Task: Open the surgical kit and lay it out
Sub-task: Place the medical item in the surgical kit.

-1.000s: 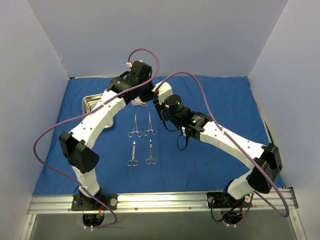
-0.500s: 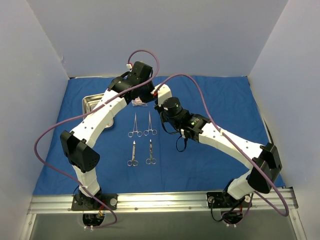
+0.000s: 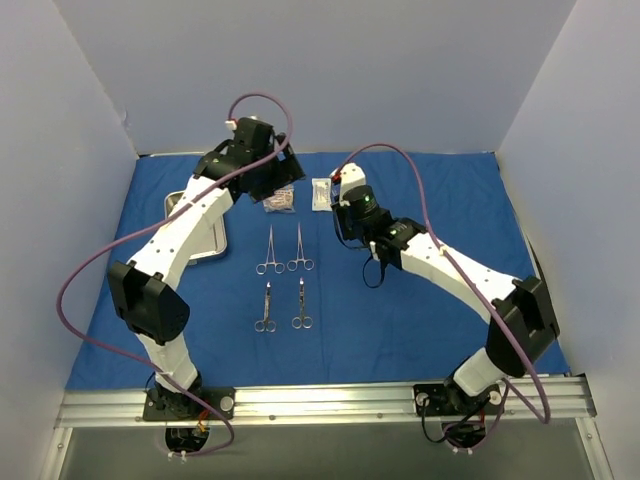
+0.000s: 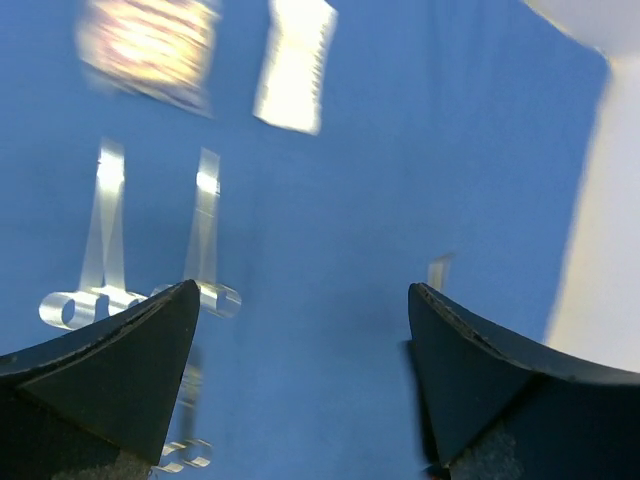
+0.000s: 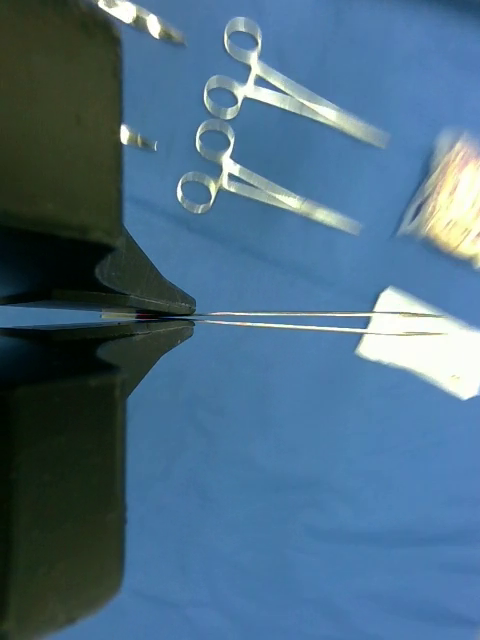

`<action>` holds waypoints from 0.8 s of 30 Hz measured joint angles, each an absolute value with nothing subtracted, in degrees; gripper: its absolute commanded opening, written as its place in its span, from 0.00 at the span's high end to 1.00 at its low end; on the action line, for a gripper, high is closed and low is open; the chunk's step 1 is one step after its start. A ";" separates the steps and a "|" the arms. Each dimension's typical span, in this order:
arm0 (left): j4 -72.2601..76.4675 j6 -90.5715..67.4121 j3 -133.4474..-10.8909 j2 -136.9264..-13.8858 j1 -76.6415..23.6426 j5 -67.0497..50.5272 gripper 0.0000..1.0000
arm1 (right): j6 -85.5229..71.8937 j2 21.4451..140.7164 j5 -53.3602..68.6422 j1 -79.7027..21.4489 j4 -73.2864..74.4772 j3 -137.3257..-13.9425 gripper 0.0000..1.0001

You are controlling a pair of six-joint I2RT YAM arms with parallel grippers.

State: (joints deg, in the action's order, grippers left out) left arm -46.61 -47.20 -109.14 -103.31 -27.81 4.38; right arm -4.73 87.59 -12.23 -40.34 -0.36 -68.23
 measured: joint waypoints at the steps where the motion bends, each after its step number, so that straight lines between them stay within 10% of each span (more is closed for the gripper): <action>1: -46.26 -46.28 -108.12 -102.72 -26.59 4.86 0.06 | -5.54 88.53 -11.57 -39.24 0.21 -68.25 1.00; 24: -41.34 -25.06 -81.60 -87.26 -6.31 11.27 0.06 | -21.23 111.31 -7.25 -31.90 11.20 -75.64 1.00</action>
